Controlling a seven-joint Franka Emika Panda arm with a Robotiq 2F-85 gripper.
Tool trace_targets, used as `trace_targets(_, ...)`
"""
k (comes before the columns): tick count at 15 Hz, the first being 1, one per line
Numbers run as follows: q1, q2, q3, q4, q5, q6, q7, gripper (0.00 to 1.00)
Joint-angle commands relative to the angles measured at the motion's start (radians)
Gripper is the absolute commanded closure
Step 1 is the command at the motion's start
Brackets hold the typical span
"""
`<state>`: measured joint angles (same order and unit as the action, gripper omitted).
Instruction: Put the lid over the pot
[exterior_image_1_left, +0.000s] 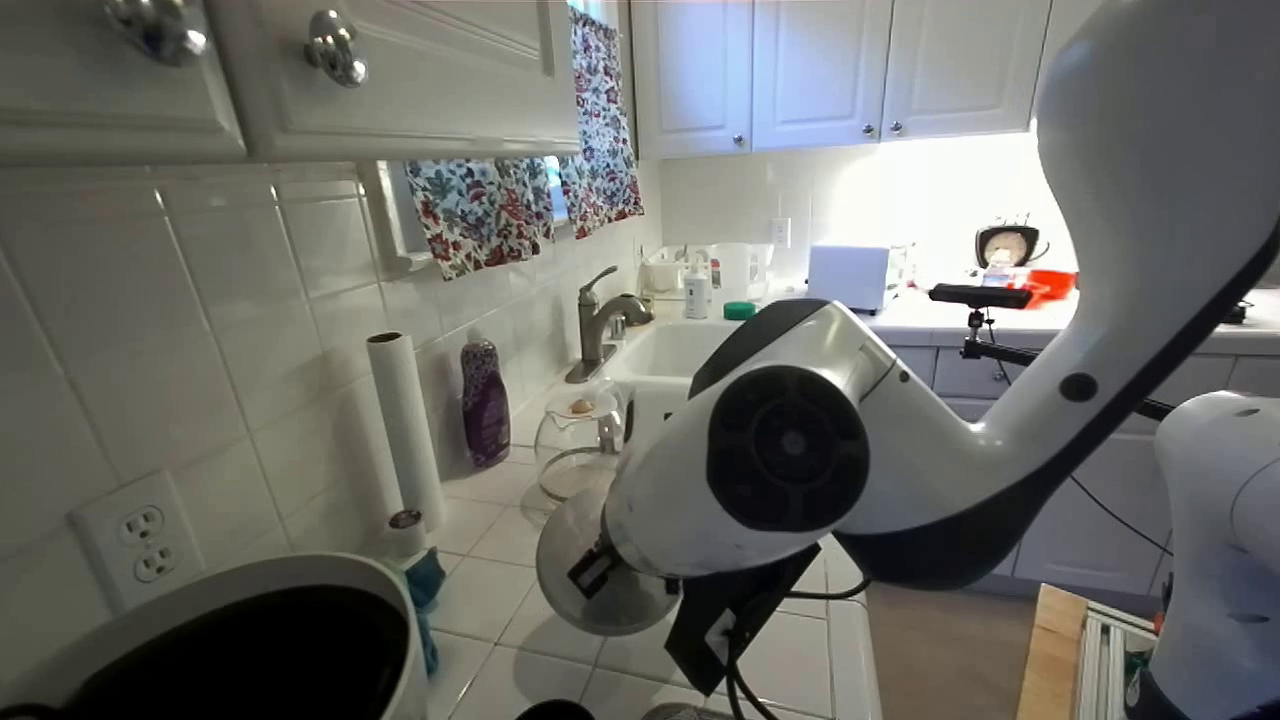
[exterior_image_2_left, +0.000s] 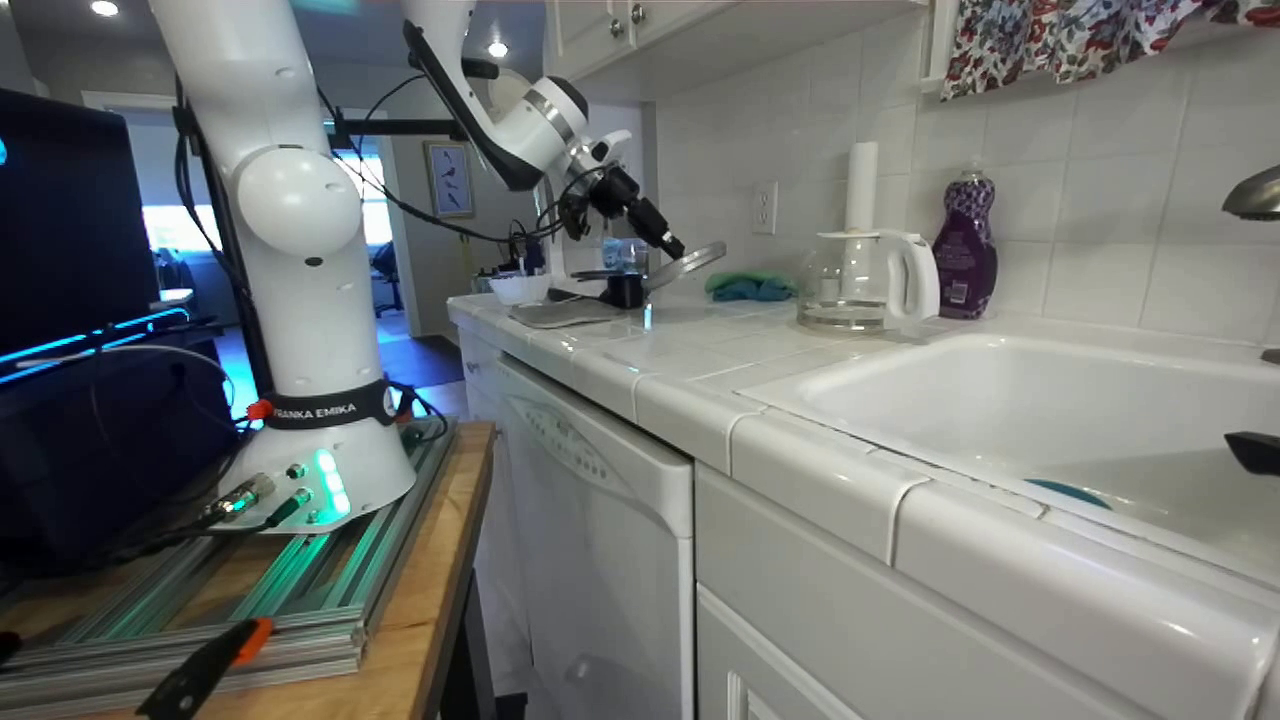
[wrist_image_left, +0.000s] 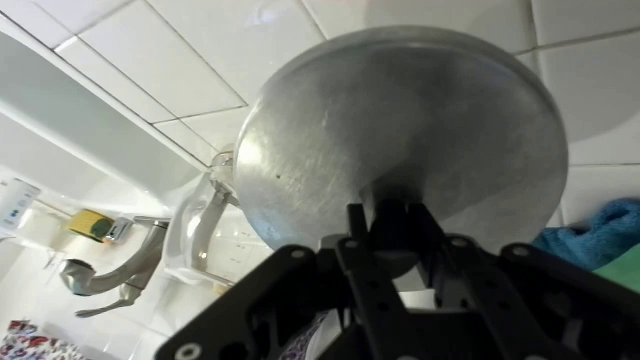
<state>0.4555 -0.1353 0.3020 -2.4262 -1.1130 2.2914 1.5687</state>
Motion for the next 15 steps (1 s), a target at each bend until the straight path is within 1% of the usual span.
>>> trace_targets(1,-0.028,-0.142,0.055,-0.098,0.027,-0.085,0.083,0.94)
trace_targets(6,-0.019,-0.303,0.083,-0.21,0.068,-0.191,0.191,0.94)
trace_targets(10,-0.005,-0.488,0.06,-0.313,0.138,-0.226,0.2,0.94)
trace_targets(11,0.004,-0.535,0.048,-0.339,0.123,-0.192,0.175,0.94)
trace_targets(12,-0.027,-0.398,0.074,-0.259,0.109,-0.212,0.187,0.74)
trace_targets(15,-0.021,-0.497,0.072,-0.312,0.116,-0.206,0.181,0.74)
